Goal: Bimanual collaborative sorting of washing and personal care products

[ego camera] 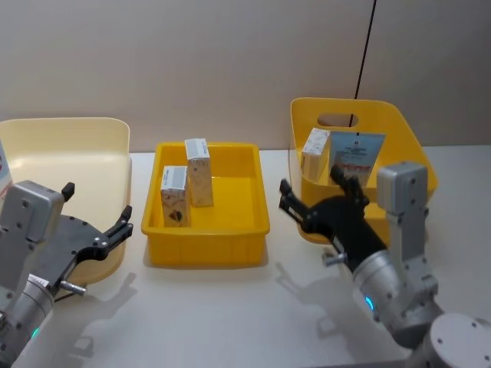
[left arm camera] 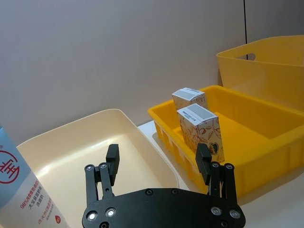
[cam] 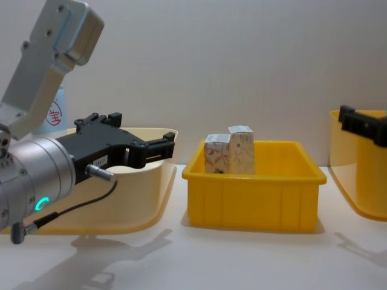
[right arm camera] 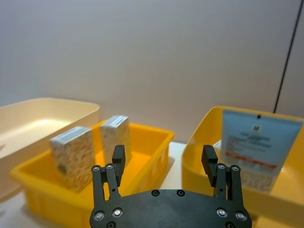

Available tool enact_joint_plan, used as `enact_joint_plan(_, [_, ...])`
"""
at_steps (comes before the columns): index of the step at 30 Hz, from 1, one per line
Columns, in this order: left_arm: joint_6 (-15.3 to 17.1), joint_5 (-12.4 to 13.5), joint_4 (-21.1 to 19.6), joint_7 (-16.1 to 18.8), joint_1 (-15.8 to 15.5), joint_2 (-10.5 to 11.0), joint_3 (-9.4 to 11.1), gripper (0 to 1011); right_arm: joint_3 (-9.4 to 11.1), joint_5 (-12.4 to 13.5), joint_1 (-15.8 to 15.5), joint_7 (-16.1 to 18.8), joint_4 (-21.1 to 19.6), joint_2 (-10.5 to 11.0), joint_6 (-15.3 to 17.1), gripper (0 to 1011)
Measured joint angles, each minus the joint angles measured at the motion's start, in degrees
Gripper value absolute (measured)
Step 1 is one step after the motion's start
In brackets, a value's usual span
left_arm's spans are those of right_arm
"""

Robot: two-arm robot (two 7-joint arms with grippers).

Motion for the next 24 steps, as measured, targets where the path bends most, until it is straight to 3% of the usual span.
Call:
enact_joint_plan(10, [0.00, 0.00, 0.00, 0.00, 0.00, 0.00, 0.00, 1003, -1.77, 3.07, -3.16, 1.36, -2.88, 3.01, 2.05, 1001])
enact_joint_plan(24, [0.00, 0.00, 0.00, 0.00, 0.00, 0.00, 0.00, 1003, -1.85, 3.27, -3.36, 1.43, -3.07, 3.23, 2.17, 1001])
